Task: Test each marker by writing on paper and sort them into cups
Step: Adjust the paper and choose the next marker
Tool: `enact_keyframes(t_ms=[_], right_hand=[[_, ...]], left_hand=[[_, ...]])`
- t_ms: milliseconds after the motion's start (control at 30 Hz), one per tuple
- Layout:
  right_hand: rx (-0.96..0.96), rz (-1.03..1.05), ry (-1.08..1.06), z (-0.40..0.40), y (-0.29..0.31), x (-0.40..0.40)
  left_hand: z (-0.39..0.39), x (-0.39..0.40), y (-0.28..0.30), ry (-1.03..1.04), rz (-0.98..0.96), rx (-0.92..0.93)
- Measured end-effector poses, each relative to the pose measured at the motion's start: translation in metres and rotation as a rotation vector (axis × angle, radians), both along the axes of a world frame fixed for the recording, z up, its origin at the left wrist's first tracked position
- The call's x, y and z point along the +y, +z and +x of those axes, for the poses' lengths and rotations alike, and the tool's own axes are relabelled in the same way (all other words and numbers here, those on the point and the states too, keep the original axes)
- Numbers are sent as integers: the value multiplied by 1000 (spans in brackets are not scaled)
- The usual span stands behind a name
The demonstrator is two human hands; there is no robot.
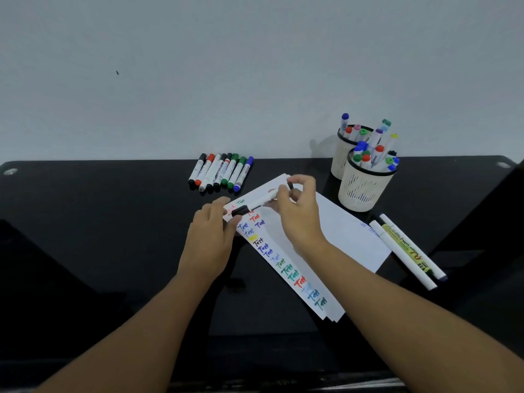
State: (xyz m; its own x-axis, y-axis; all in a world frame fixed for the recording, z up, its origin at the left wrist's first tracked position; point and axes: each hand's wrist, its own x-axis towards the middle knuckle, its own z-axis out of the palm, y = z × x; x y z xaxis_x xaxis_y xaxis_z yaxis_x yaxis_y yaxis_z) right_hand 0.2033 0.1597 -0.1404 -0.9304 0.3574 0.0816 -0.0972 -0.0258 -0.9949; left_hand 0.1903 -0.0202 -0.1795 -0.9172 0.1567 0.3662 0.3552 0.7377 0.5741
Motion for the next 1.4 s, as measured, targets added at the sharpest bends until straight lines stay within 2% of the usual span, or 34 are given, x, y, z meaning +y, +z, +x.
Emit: enact_keyframes(t_ms=[67, 133, 200, 300, 367, 433, 500, 733, 833, 1067, 1400], right_hand=[[-44, -80, 23, 4, -4, 5], [-86, 10, 40, 4, -8, 10], [-92, 404, 33, 1, -16, 17], [107, 1097, 1, -3, -24, 26], [207, 1372, 170, -6, -19, 25], [169, 1506, 389, -8, -13, 19], [130, 1510, 494, -12, -8, 14], [56, 1499, 541, -15, -6, 16], [36, 1538, 531, -15, -2, 20], [128, 1662, 443, -13, -5, 24], [126, 1707, 384, -12, -5, 29]], left_hand=[[-1, 0, -3, -31, -57, -4], [-1, 0, -4, -48, -79, -27], [-1, -1, -3, -43, -52, -45], [1, -1, -2, -52, -65, -33], [3, -1, -2, -69, -61, -11], [4, -1, -3, -89, -52, 17], [5, -1, -3, -106, -44, 34], [3, -1, -5, -132, -42, 57], [3, -1, -4, -130, -38, 71], [4, -2, -8, -193, -51, 126], [3, -1, -8, -251, -84, 175]])
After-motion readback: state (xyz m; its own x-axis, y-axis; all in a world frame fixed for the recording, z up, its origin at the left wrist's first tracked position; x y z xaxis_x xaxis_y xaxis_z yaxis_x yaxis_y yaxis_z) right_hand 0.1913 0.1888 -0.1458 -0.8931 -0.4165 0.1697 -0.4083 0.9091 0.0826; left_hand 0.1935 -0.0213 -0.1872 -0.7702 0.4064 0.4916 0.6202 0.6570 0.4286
